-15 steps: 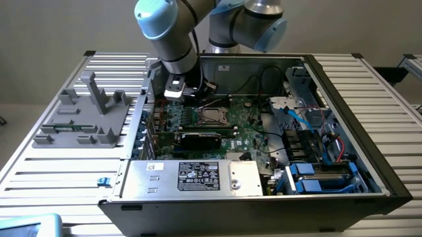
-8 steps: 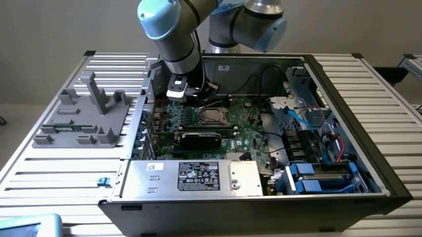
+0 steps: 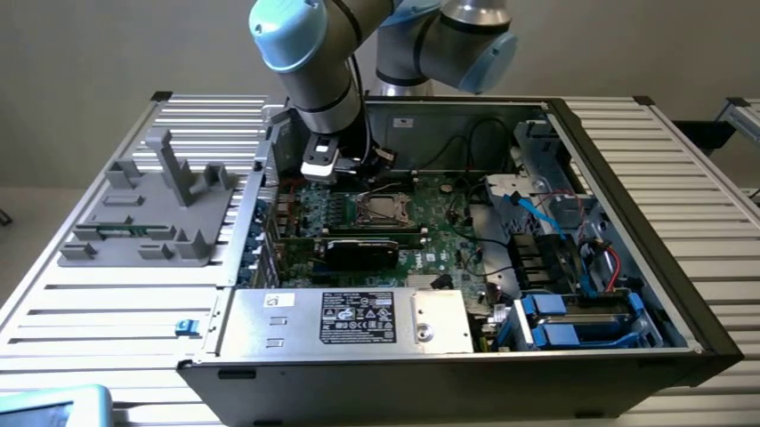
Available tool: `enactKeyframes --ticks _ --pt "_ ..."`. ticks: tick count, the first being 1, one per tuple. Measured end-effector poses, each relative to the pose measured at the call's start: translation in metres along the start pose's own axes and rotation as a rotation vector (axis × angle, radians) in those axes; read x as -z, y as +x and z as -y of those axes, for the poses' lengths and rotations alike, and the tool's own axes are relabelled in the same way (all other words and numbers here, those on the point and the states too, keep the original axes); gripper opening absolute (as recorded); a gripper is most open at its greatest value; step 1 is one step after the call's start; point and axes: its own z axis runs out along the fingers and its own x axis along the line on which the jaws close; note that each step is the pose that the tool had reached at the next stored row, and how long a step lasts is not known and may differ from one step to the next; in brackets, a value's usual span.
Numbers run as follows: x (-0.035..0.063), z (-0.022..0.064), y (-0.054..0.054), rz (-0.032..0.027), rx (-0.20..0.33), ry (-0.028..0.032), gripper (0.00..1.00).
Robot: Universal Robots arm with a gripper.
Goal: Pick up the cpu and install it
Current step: 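Install the first cpu locking lever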
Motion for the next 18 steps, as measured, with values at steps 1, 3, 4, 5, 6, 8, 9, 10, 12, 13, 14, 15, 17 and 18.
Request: enactKeyframes --ticks 1,3,4,5,6,8,9,10,12,13,14,15,17,18 --pt "0.0 0.0 0.0 0.0 0.0 0.0001 0.11" --pt "-0.0001 0.0 0.0 0.0 0.0 0.0001 0.11" --pt "-0.0001 0.0 0.0 0.0 0.0 0.0001 0.11" --pt "-0.0001 0.0 0.0 0.0 0.0 0.0002 0.11" --pt "-0.0001 0.0 0.0001 0.0001 0.0 0.0001 0.11" --pt "-0.0005 0.0006 0.0017 0.0002 0.0 -0.0003 0.11" --pt "-0.0009 0.001 0.0031 0.0001 0.0 -0.0001 0.11" --pt "-0.0014 0.0014 0.0043 0.0 0.0 0.0002 0.11" --pt "-0.0017 0.0018 0.0055 0.0 0.0 0.0002 0.11" --pt "-0.0018 0.0018 0.0058 0.0 0.0 0.0002 0.11" --pt "-0.002 0.0019 0.006 0.0 0.0 0.0002 0.11" --pt "-0.002 0.0018 0.0063 0.0001 0.0 0.0001 0.11" --pt "-0.0024 0.0015 0.0068 0.0 0.0 0.0002 0.11" --pt "-0.0025 0.0013 0.0069 0.0 0.0 0.0002 0.11"
